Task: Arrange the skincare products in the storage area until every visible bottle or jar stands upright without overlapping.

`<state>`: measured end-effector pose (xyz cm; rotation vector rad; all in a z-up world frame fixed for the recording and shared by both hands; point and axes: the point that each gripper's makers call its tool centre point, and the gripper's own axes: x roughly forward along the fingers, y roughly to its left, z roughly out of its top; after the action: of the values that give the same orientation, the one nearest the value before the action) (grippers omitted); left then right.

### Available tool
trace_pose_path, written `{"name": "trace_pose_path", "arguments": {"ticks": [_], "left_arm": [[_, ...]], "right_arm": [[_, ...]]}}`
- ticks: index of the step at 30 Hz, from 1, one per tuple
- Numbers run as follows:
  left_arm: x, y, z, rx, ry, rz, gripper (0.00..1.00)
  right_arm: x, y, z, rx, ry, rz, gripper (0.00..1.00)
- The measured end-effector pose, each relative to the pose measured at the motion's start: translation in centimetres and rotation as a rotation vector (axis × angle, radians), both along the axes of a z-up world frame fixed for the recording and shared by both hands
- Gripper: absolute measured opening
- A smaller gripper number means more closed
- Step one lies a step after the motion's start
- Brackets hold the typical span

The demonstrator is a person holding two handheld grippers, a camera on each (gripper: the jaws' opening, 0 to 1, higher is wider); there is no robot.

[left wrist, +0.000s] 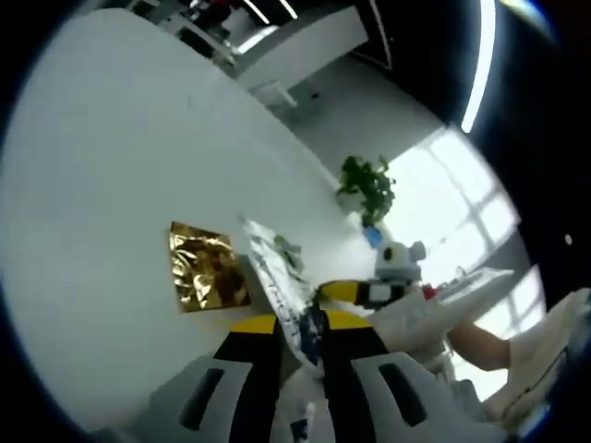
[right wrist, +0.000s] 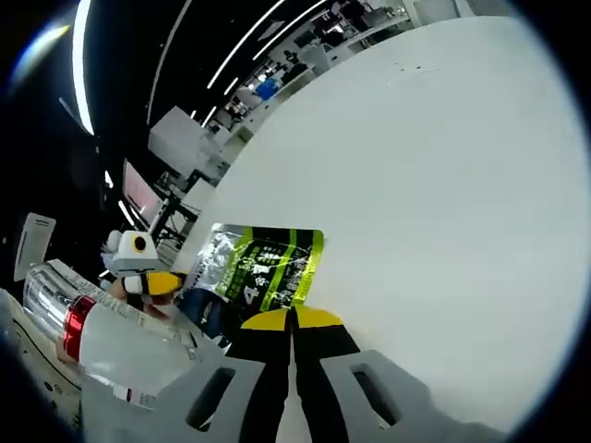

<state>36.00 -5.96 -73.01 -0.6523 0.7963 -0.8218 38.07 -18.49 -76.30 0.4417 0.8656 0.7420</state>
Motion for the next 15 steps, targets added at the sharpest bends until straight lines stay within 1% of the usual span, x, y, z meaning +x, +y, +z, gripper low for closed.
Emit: {"name": "trace_pose_path", "arguments": {"ticks": [4,8,9,11,12,13,15], "left_arm": [[0.0,-0.2,0.0,-0.006,0.007,0.002,0.09],[-0.4,-1.0,0.0,0.008,0.006,0.004,0.08],[0.3,-0.6,-0.2,0.015,0.002,0.011,0.06],[0.6,-0.7,-0.3,0.029,-0.008,0.014,0.01],[0.6,-0.8,-0.3,0.029,-0.007,0.013,0.00],[1.0,-0.6,-0.5,0.035,-0.004,0.019,0.00],[1.1,-0.5,-0.5,0.052,-0.012,0.024,0.00]], "right_arm": [[-0.1,0.0,0.0,-0.001,0.002,0.008,0.01],[0.0,-0.1,-0.1,0.002,-0.002,0.010,0.01],[0.1,-0.1,-0.1,0.002,-0.002,0.010,0.01],[0.0,-0.1,-0.1,-0.001,-0.006,0.012,0.01],[0.2,-0.2,-0.1,-0.002,-0.006,0.011,0.01],[0.3,-0.2,-0.1,-0.002,-0.006,0.011,0.01],[0.3,-0.3,-0.2,-0.002,-0.007,0.011,0.01]]}}
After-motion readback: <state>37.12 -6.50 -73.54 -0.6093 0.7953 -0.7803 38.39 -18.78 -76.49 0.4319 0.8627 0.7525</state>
